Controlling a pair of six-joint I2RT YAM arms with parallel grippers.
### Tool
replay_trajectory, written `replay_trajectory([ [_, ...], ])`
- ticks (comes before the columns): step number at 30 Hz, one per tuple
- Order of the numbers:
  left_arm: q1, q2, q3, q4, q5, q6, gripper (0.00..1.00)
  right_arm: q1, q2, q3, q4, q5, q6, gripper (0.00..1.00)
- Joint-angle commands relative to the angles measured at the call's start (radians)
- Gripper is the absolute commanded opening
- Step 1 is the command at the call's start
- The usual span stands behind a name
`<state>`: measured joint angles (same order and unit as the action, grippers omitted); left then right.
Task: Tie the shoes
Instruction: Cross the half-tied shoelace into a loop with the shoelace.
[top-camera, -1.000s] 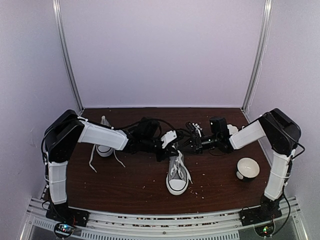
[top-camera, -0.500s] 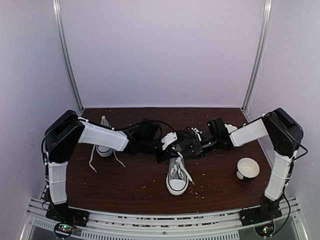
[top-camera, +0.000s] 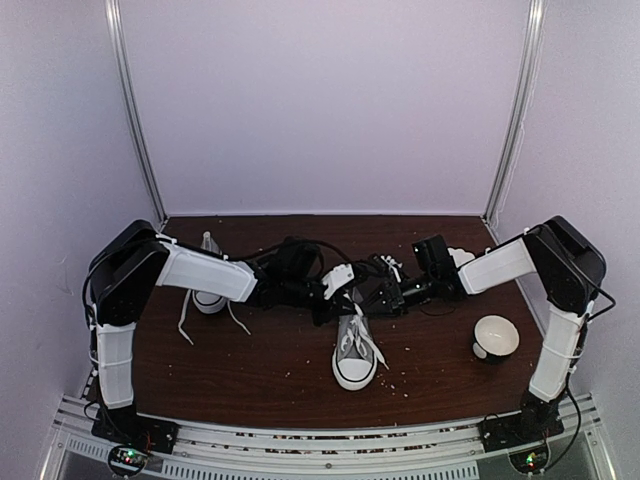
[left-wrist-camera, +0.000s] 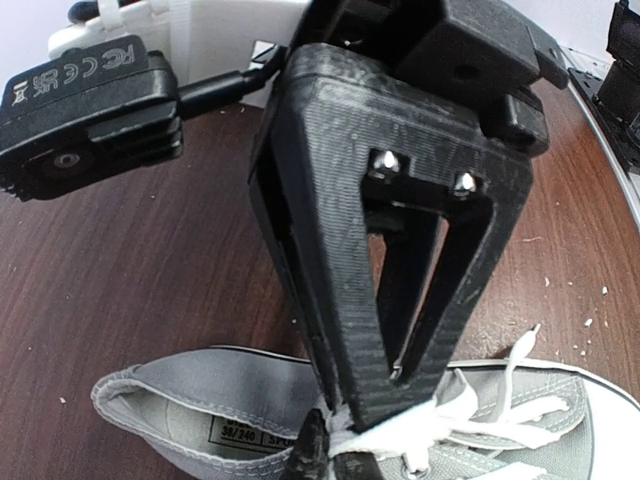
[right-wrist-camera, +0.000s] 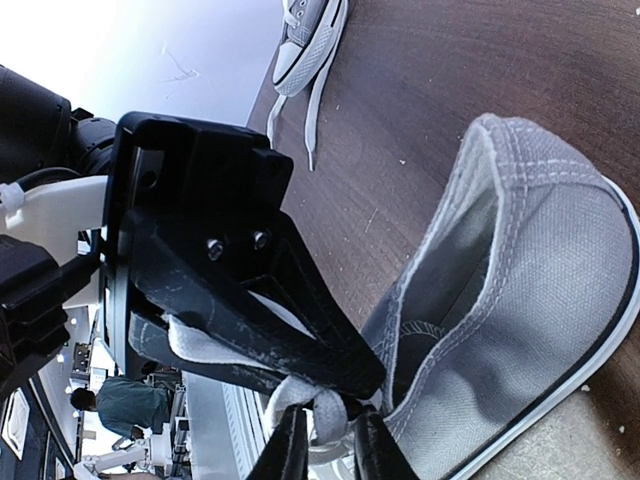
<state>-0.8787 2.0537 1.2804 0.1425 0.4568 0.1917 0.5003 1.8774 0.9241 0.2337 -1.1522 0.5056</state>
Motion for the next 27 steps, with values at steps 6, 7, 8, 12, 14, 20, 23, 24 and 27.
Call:
replay_trajectory([
  [6,0.001,-0.02,0.002,0.058,-0.005,0.002,0.0,0.024,-0.004,0.0,0.045,-0.018,0.034,0.03],
  [7,0.001,-0.02,0.002,0.058,-0.004,0.002,0.0,0.022,-0.009,0.001,0.038,-0.009,0.027,0.0],
  [8,0.001,-0.02,0.002,0.056,0.0,0.002,0.0,0.021,-0.016,0.003,0.027,0.001,0.02,0.0],
  [12,0.001,-0.023,-0.004,0.055,0.004,0.006,0.0,0.01,-0.059,0.014,-0.071,0.056,-0.047,0.0],
  [14,0.001,-0.023,-0.004,0.055,0.003,0.006,0.0,0.005,-0.077,0.023,-0.122,0.079,-0.081,0.0],
  [20,0.001,-0.024,-0.007,0.052,0.0,0.006,0.0,-0.005,-0.097,0.029,-0.203,0.128,-0.13,0.0],
  [23,0.001,-0.025,-0.009,0.049,0.001,0.008,0.0,-0.009,-0.107,0.024,-0.199,0.143,-0.127,0.0],
  [24,0.001,-0.025,-0.009,0.049,0.001,0.008,0.0,-0.009,-0.109,0.024,-0.193,0.143,-0.121,0.0],
  [27,0.001,-0.027,-0.006,0.044,0.001,0.008,0.0,-0.009,-0.114,0.024,-0.177,0.146,-0.109,0.0],
])
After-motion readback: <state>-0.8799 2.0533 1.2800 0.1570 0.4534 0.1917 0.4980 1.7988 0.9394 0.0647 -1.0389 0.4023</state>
